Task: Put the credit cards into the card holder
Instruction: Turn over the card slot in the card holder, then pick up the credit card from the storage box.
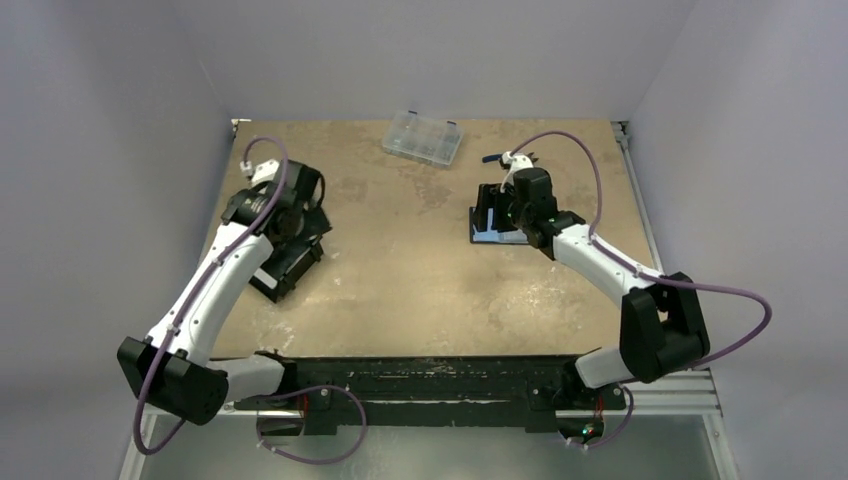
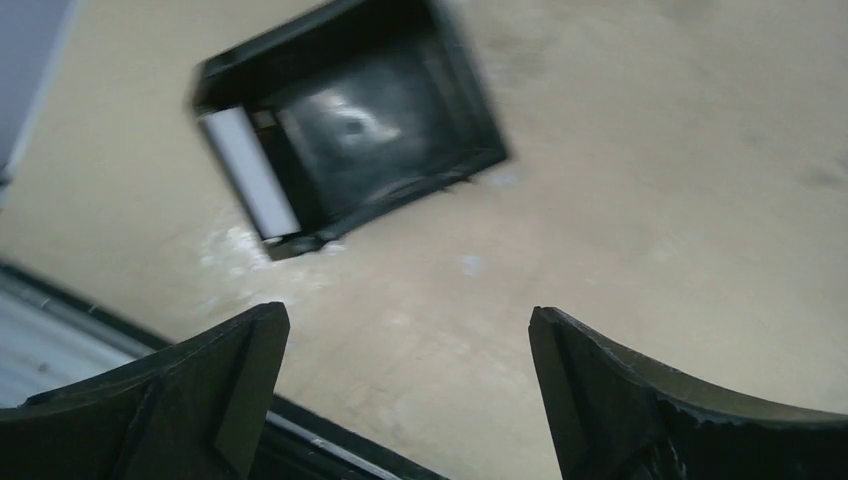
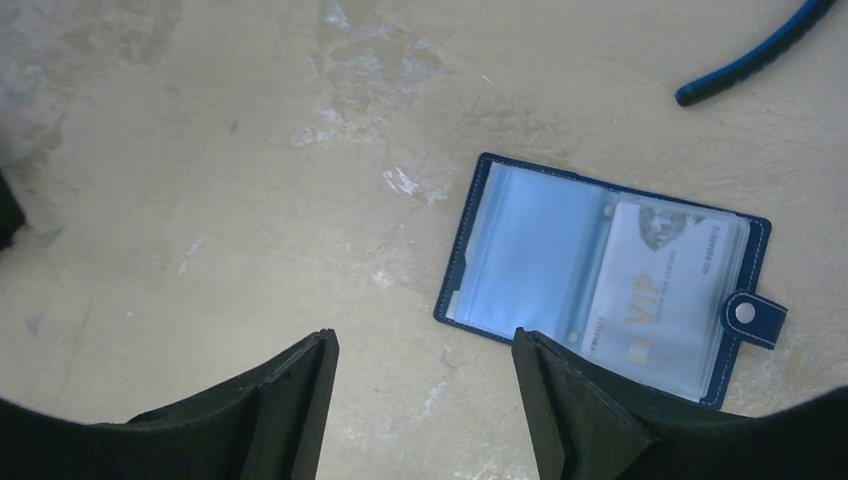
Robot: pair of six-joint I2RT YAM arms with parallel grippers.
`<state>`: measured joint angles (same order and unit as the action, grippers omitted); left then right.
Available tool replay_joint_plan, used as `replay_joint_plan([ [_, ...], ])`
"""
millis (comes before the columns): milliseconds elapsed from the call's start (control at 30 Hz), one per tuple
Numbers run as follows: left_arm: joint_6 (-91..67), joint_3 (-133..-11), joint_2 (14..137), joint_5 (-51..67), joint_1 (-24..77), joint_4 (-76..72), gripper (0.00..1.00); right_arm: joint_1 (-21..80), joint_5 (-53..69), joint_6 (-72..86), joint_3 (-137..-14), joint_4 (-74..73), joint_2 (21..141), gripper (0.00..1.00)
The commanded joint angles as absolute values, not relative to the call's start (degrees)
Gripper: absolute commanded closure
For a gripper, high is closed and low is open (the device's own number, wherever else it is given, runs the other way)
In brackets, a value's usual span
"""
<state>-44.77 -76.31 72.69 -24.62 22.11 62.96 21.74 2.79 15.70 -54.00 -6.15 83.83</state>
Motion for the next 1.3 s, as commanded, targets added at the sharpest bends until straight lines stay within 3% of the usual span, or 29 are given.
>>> replay_joint_plan([
  [0,-56.9,-69.8,68.4,-38.6,14.8,73.3,0.00,22.0,6.4,15.3,-53.5,-4.0,79.4,0.26],
  [200,-59.4,-66.1,77.2,-37.6,4.6,73.2,0.00,22.0,11.8,16.6,-51.4,-1.1,77.6,0.26],
  [867,-56.9,-60.9,89.4,-31.3,-5.3,55.9,0.00,22.1,15.5,17.2,-50.4,-0.3,75.4,0.26],
  [1267,-58.8,-58.8,89.1,-34.3,-6.5,58.0,0.13,22.0,15.8,17.2,-50.3,-0.3,75.5,0.27],
])
